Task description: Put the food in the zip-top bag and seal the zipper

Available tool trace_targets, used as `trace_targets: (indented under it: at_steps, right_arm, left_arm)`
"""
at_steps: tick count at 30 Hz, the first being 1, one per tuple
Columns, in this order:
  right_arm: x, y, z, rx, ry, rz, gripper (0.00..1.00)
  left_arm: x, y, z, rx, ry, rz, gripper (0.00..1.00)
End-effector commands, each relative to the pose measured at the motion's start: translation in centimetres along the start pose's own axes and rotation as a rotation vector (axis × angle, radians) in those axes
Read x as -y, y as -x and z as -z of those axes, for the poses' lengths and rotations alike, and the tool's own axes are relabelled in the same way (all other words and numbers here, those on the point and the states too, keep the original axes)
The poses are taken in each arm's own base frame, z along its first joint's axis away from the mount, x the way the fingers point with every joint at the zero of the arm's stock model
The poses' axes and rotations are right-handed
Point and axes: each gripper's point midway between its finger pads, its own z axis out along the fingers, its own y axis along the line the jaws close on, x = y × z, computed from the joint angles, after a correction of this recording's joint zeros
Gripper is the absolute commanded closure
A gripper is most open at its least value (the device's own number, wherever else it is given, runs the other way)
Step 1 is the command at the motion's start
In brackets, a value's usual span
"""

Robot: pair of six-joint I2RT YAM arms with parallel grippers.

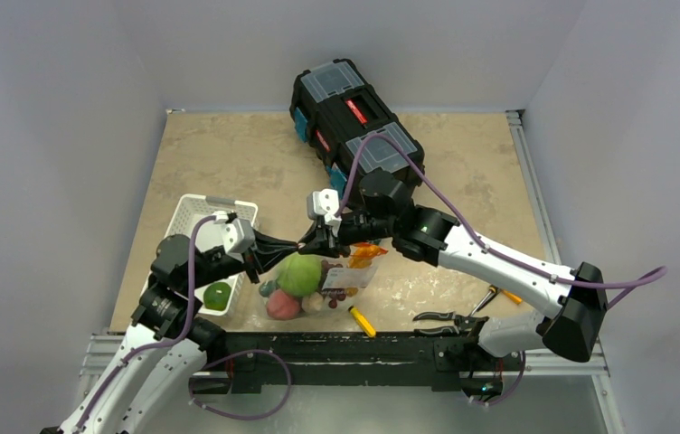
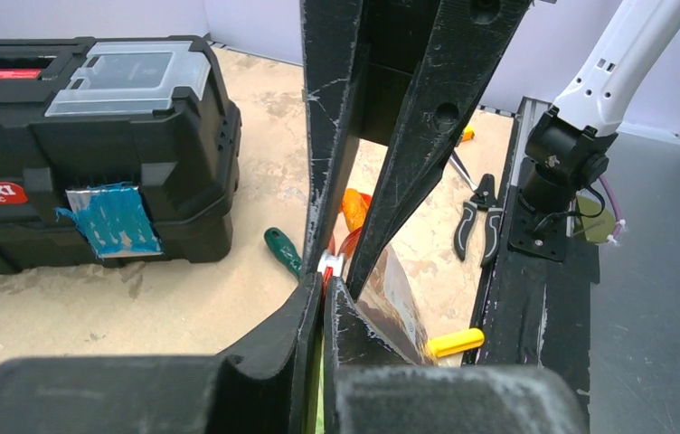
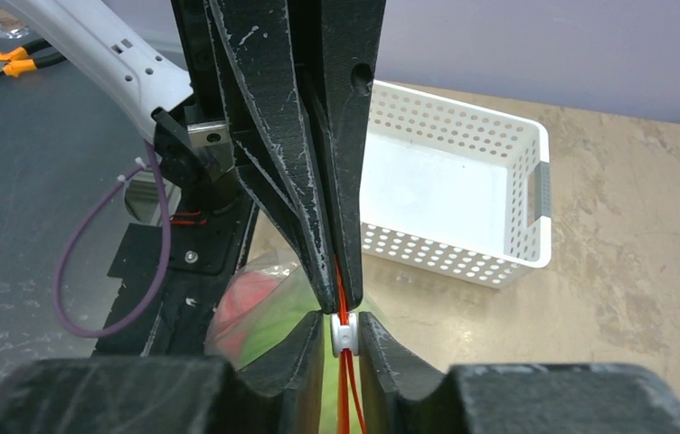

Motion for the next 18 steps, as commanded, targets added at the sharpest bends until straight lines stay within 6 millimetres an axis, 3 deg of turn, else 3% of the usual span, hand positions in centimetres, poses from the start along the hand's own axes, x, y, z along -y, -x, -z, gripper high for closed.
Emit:
trace_targets:
  at_steps: [1,5,18]
  right_arm:
    - [0.4,1.4,0.5,0.02,-0.024,0.029,0.86]
    - [0.5,1.6,0.5,0.026,-0.027,0.035,1.0]
    - [0.8,1.7,1.6,0.05,-0.09,0.062,1.0]
  left_arm:
    - [0.5,2.4,0.1,0.087,-0.021,-0.061,1.0]
    - [0.4,2.9,0.1,0.103,-0.015,-0.066,1.0]
    - [-1.0,4.5,3.0,0.057,0.189,-0.045,1.0]
